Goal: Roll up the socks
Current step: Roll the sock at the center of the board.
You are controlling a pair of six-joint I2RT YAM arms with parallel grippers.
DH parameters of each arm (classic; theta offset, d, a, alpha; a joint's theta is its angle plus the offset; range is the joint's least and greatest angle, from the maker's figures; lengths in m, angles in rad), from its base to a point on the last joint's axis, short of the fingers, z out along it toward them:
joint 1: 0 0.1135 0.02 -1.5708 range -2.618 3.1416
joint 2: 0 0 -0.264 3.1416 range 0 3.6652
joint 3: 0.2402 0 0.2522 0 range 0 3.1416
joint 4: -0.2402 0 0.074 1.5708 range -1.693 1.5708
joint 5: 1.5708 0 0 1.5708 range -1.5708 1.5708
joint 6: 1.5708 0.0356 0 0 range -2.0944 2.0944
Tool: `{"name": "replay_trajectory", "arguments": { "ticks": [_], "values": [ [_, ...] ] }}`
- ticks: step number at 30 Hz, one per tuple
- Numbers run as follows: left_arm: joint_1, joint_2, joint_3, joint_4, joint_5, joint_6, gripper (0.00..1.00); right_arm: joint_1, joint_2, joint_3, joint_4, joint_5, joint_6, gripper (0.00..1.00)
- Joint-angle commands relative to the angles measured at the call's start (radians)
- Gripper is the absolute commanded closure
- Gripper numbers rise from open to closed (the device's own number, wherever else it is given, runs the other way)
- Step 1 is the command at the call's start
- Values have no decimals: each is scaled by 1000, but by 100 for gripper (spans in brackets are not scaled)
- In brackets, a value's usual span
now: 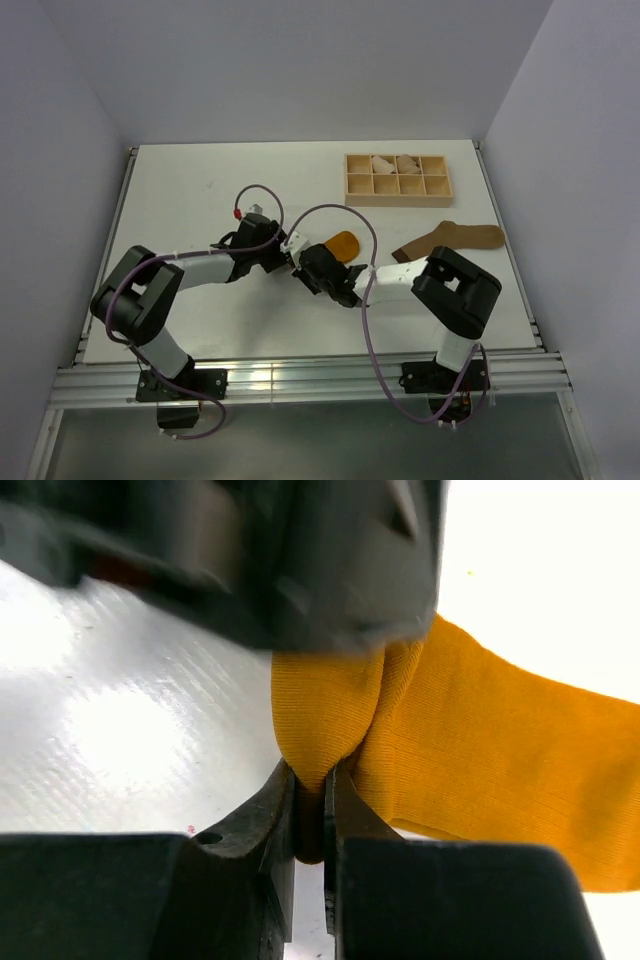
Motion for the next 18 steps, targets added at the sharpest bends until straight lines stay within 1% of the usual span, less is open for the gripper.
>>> {"name": "replay_trajectory", "arguments": {
  "ticks": [1, 5, 6, 7, 11, 16, 18],
  "values": [
    [16, -53, -26, 9, -2, 14, 39, -29, -10, -39, -60, -152, 118, 100],
    [16, -45, -27, 33, 17, 10, 40, -84, -32, -56, -63, -241, 166, 100],
    [16, -41, -22, 33, 21, 13, 41, -108, -39, -60, -53, -293, 175, 100],
    [16, -28, -11, 35, 24, 16, 43, -124, -42, -66, -51, -311, 185, 100],
    [16, -18, -8, 53, 44, 16, 43, -205, -59, -96, -30, -428, 223, 100],
    [16, -31, -46, 111, 66, -9, 43, -331, -33, -113, 6, -589, 292, 100],
    [14, -33, -53, 136, 81, -20, 43, -357, -24, -108, 15, -634, 317, 100]
  ]
}}
